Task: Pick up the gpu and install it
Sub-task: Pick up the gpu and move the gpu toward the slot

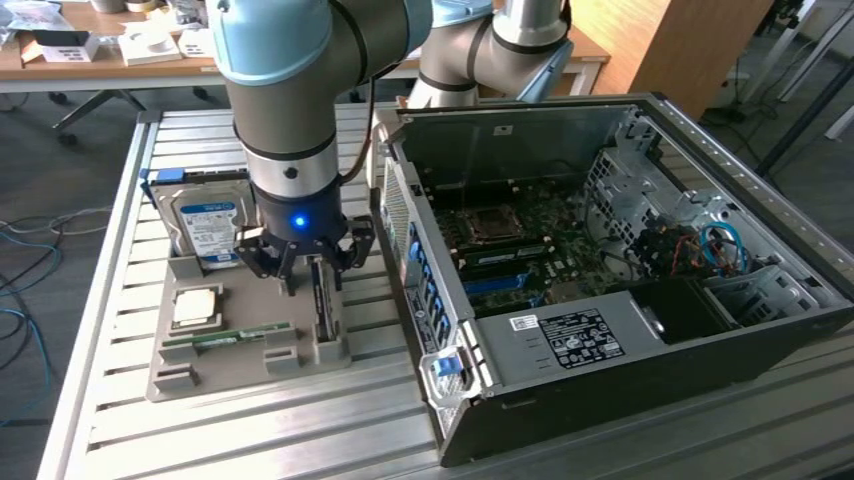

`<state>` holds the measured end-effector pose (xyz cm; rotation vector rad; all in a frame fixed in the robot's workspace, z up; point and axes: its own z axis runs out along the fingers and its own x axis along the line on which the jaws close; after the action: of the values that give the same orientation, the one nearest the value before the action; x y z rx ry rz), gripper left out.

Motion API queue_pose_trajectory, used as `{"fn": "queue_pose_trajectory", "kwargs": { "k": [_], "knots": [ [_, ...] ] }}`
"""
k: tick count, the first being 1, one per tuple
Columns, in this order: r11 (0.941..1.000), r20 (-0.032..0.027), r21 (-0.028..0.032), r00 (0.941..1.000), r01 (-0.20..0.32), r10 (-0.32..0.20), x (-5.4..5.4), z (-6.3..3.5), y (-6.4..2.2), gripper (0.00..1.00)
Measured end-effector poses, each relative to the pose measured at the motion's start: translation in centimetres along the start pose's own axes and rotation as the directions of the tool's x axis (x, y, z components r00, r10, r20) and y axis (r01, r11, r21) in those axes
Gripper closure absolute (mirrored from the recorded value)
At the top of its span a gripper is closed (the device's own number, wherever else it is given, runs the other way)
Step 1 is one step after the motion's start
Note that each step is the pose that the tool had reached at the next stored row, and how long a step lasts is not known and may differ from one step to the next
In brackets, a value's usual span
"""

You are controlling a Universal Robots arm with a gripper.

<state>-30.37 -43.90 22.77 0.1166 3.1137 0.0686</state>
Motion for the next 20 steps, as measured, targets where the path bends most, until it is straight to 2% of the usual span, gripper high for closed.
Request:
{"fn": "queue_pose_trajectory", "kwargs": {
  "k": [4,5,20],
  "knots": [
    [1.0000,0.0000,0.0000,1.0000,0.000,0.000,0.00,0.00,0.00,0.44],
    [1.0000,0.0000,0.0000,1.0000,0.000,0.000,0.00,0.00,0.00,0.51],
    [1.0000,0.0001,0.0000,1.0000,0.000,0.000,-0.47,0.02,0.03,0.51]
  ]
}}
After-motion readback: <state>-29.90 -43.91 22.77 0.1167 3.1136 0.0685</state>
